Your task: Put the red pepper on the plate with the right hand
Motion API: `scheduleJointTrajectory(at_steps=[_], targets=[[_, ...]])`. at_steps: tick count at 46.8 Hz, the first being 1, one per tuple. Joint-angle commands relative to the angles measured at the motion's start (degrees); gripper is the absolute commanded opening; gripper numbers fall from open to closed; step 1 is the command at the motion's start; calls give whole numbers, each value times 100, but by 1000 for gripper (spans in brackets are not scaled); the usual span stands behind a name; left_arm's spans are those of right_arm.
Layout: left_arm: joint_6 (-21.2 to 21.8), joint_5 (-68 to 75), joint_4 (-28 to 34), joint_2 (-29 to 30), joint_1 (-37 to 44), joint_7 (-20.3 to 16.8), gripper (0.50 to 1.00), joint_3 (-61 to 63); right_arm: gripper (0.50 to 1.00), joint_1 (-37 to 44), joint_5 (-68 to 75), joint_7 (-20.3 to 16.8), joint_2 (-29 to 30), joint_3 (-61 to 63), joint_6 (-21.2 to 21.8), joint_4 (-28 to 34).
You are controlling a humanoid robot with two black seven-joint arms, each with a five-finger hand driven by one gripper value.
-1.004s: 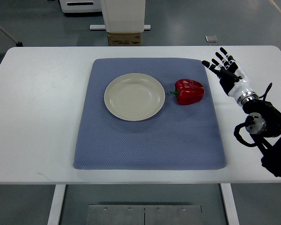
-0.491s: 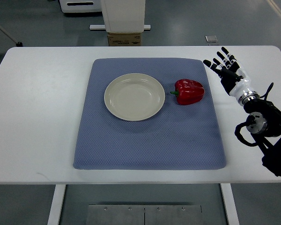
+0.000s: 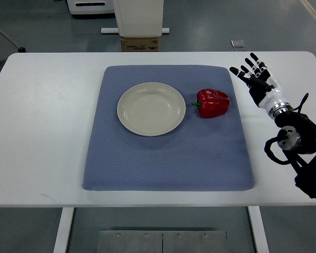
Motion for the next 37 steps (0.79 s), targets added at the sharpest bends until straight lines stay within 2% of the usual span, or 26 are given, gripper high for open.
scheduleJointTrajectory(at_steps=[1, 23, 37], targets=[[0, 0, 0, 0, -3, 0, 1000, 0, 1000, 16, 0, -6, -7, 0, 14, 7], [0, 0, 0, 0, -3, 0, 1000, 0, 1000, 113, -9, -32, -261, -105, 84, 42], [0, 0, 0, 0, -3, 0, 1000, 0, 1000, 289, -79, 3, -604, -870, 216, 130]])
